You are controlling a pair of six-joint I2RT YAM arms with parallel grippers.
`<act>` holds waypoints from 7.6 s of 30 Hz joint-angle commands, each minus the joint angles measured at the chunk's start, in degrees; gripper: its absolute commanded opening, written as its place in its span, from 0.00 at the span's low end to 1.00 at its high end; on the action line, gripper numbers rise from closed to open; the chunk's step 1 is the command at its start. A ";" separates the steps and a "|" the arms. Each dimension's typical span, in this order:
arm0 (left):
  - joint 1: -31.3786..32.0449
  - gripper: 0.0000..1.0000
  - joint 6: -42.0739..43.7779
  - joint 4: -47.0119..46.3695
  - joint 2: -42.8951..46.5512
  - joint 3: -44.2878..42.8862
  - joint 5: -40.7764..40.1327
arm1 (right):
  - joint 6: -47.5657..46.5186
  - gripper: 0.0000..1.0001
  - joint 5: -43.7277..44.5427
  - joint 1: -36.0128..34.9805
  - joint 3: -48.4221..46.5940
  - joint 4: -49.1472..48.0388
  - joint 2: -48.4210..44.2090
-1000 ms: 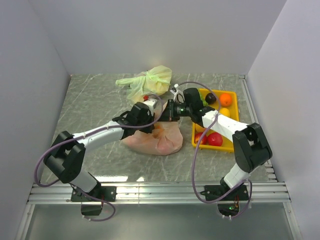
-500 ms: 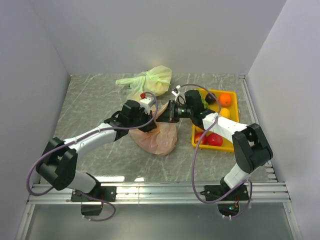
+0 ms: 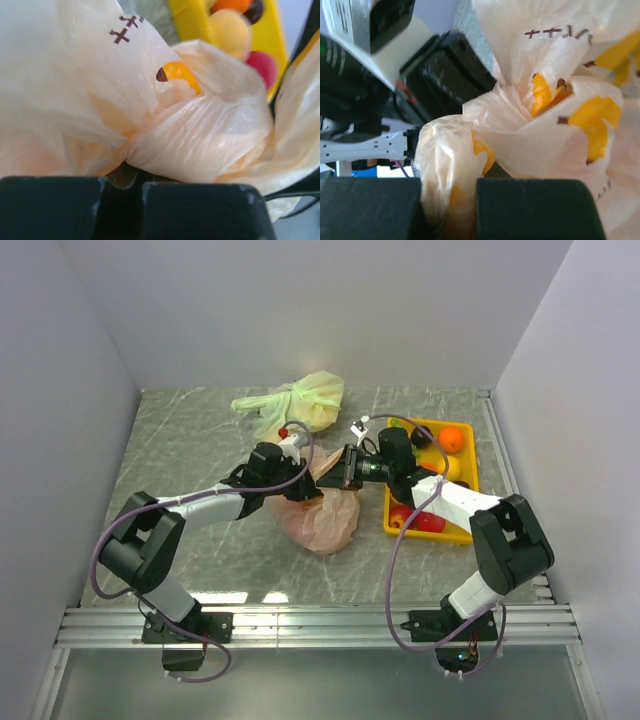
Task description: Place the fake fruits into the plastic bag and tie a complex knot
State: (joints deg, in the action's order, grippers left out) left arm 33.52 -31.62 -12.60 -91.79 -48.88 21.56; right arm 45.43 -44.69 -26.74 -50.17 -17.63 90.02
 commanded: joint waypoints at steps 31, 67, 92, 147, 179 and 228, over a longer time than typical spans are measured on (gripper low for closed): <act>-1.26 0.00 -10.48 -16.40 -5.24 0.19 7.70 | -23.81 0.73 -3.04 13.21 -10.74 24.14 1.82; -3.99 0.00 -31.93 -50.59 -9.28 9.42 24.40 | -35.14 0.73 -12.27 8.45 -15.74 41.35 -1.51; -3.99 0.00 -38.87 -59.64 -11.48 7.14 24.58 | -35.14 0.60 -2.16 0.55 -12.22 36.08 6.74; -3.20 0.00 -41.79 -67.65 -11.67 7.22 25.90 | -32.06 0.73 -8.05 5.47 -18.90 44.68 -2.82; -7.24 0.00 -33.24 -57.53 -6.20 14.35 31.87 | -2.48 0.69 -23.28 -5.25 -18.46 9.29 13.88; -4.16 0.01 -40.10 -70.11 -14.12 10.30 31.88 | -36.28 0.76 -11.04 2.30 -23.91 55.14 3.85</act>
State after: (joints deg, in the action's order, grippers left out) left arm 29.04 -72.51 -73.30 -107.63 -37.63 54.08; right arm 16.12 -54.57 -26.28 -72.60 29.12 98.56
